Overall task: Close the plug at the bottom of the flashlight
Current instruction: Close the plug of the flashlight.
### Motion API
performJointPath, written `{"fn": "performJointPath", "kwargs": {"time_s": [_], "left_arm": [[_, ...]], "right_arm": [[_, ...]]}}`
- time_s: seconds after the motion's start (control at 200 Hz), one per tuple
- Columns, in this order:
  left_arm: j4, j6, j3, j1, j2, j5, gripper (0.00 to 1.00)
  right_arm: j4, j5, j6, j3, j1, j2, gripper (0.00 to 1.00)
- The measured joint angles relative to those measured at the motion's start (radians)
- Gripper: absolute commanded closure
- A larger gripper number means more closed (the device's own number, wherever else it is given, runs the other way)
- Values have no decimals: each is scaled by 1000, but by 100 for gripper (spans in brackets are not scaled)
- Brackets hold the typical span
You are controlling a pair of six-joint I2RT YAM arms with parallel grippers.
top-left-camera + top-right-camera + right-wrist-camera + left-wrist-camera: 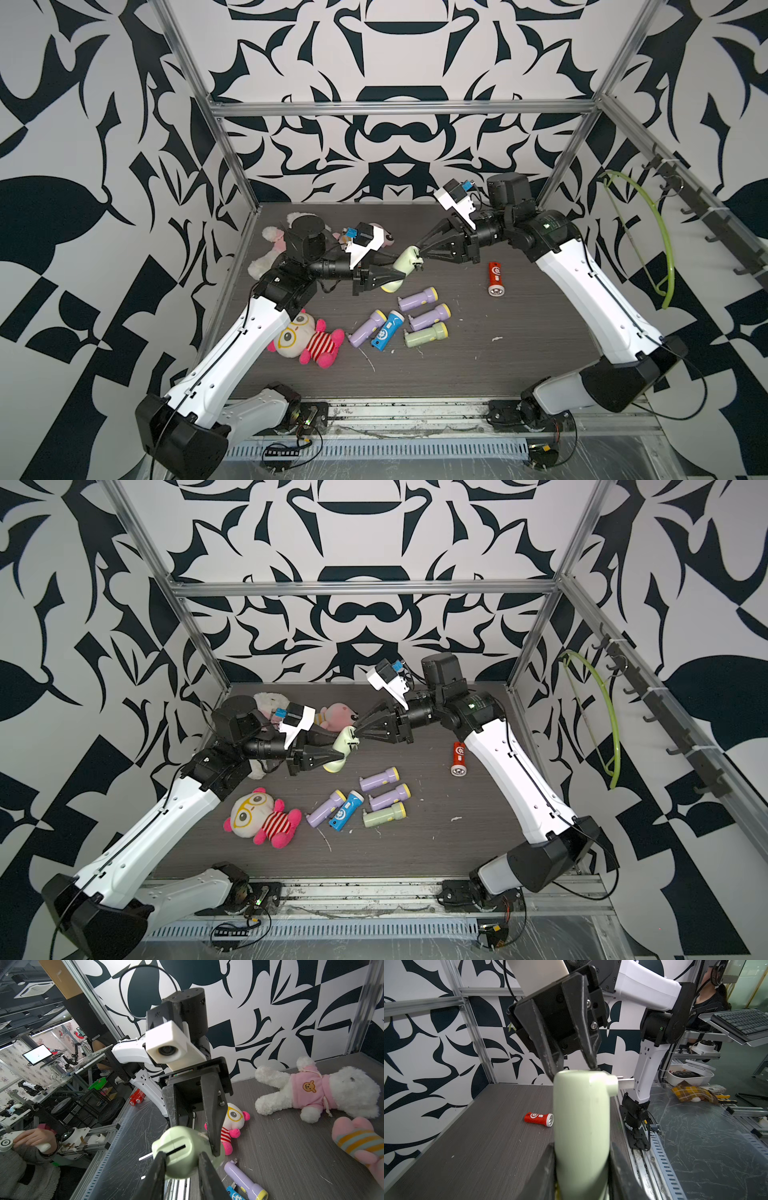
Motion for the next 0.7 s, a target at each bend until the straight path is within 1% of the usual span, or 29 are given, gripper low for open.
{"fn": "performJointPath", "kwargs": {"time_s": [0.115, 0.19, 0.34, 0.54, 0.7], "left_arm": [[-4, 0, 0, 0, 0, 4, 100], [-4, 0, 0, 0, 0, 6, 100], [-3, 1, 0, 0, 0, 11, 100], [-3, 1, 0, -1, 3, 22, 100], [-3, 1, 1, -1, 7, 28, 100]], "right_arm": [[-1, -7, -3, 4, 0, 10, 62], [-5, -10, 0, 7, 0, 15, 58], [-10, -11, -3, 8, 1, 16, 55], [-16, -11, -3, 8, 4, 16, 55], [-27, -10, -6, 12, 5, 16, 52]]}}
